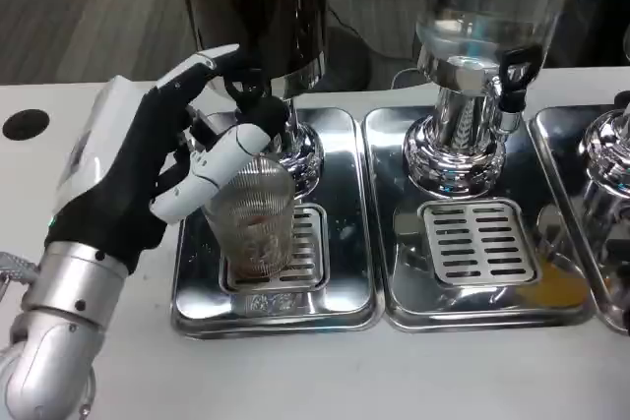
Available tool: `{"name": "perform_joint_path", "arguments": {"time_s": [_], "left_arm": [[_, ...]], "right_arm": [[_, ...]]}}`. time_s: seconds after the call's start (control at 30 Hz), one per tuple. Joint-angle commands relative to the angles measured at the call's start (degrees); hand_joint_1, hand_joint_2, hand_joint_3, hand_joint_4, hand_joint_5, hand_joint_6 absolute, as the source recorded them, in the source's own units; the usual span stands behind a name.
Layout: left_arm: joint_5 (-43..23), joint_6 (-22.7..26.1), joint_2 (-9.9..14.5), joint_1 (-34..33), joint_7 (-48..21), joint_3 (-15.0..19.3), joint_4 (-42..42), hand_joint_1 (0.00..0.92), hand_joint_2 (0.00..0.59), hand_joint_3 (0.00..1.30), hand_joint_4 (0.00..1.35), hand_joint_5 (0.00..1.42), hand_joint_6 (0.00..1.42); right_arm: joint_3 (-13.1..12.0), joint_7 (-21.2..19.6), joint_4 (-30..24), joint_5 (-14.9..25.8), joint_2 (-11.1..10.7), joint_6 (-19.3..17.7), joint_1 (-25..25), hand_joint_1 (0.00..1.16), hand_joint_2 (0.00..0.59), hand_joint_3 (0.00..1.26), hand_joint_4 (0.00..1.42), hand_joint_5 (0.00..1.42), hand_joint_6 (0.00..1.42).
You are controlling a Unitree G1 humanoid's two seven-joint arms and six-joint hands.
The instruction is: Grasp the cup under the faucet to collect the drink, then remove the cup.
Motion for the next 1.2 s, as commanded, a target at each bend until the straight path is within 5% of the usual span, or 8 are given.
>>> {"name": "perform_joint_path", "arguments": {"time_s": [0.03,1.2], "left_arm": [[-0.38,0.82,0.86,1.10,-2.05,-0.94,1.62,0.000,0.083,0.30,0.24,0.86,1.21],[-0.67,-0.78,0.72,4.07,-0.83,-1.19,0.64,0.000,0.082,0.30,0.23,0.86,1.21]], "right_arm": [[-0.10,0.02,-0.27,0.00,-0.35,0.13,0.16,0.42,0.380,0.25,0.20,0.24,0.12],[-0.20,0.05,0.12,0.09,-0.42,-0.26,0.44,0.42,0.380,0.24,0.20,0.24,0.12]]}}
